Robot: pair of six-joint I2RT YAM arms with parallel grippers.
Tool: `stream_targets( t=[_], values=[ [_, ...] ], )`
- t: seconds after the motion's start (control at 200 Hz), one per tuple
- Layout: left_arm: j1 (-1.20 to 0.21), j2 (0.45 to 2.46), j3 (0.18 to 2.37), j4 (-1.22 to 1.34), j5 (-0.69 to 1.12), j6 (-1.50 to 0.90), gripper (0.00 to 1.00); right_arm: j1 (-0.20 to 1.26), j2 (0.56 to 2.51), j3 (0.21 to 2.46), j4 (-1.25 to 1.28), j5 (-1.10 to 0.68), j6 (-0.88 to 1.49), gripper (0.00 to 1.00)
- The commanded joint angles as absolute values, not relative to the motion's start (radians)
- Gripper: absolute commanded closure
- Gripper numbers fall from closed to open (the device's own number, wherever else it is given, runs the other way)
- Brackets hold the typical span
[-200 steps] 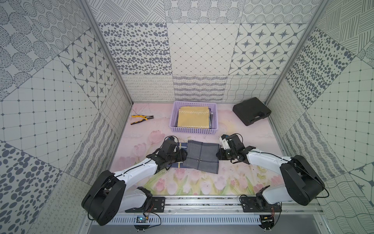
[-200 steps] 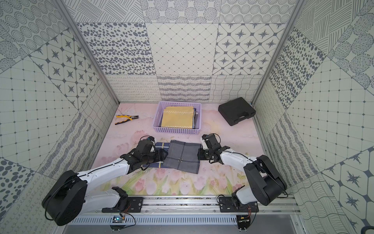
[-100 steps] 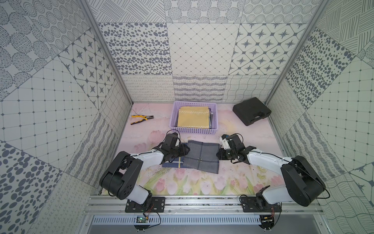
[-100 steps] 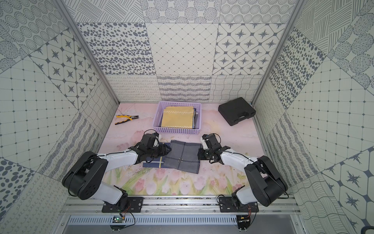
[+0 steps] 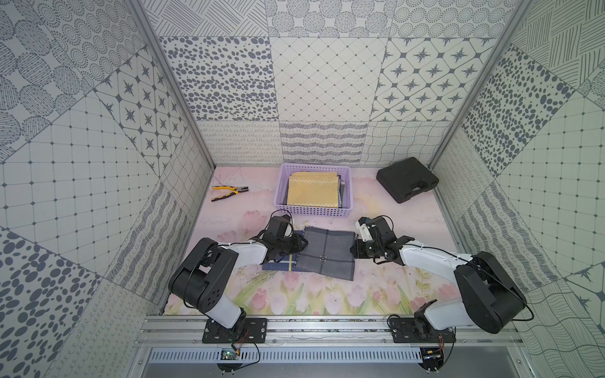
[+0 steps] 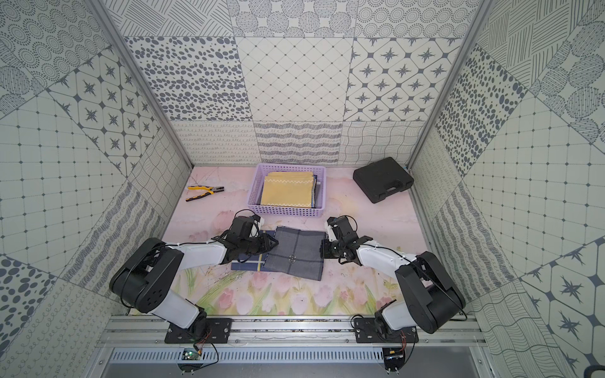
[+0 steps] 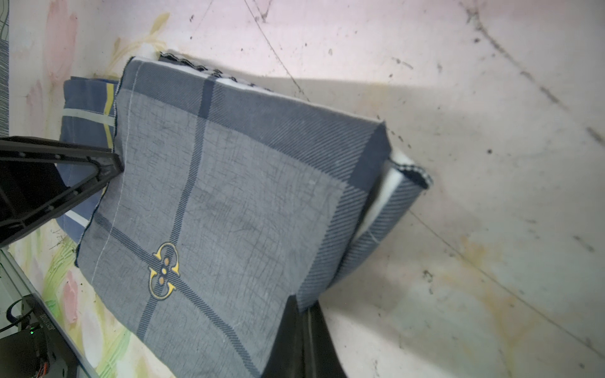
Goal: Put the folded pillowcase in the basket
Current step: Pick up the pillowcase from the center of the board.
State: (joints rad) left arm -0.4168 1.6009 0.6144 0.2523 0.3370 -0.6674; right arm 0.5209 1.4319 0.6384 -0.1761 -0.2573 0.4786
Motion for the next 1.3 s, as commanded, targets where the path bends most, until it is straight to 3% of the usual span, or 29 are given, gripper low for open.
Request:
stream_targets(
  t=[0.0, 0.195, 0.42, 0.825, 1.296],
  values=[
    [-0.413, 1.602, 0.601, 0.282, 0.388, -0.662, 0.7, 0.515, 1.411, 0.628, -0.161, -0.238, 0.472, 1.0],
    [-0.416, 1.596, 0.599, 0.285, 0.399, -0.661, 0.8, 0.515, 1.411, 0.629, -0.161, -0.237, 0.474, 1.0],
    [-0.415, 1.595, 0.6, 0.291, 0.399, -0.665, 1.0, 0.515, 1.408, 0.627, -0.161, -0.235, 0.478, 1.0],
    [-0.415, 1.537, 0.595, 0.278, 0.382, -0.675, 1.0, 0.515, 1.36, 0.621, -0.173, -0.228, 0.486, 1.0],
    [-0.415, 1.255, 0.603, 0.135, 0.287, -0.673, 1.0, 0.515, 1.174, 0.661, -0.239, -0.175, 0.485, 1.0]
  ],
)
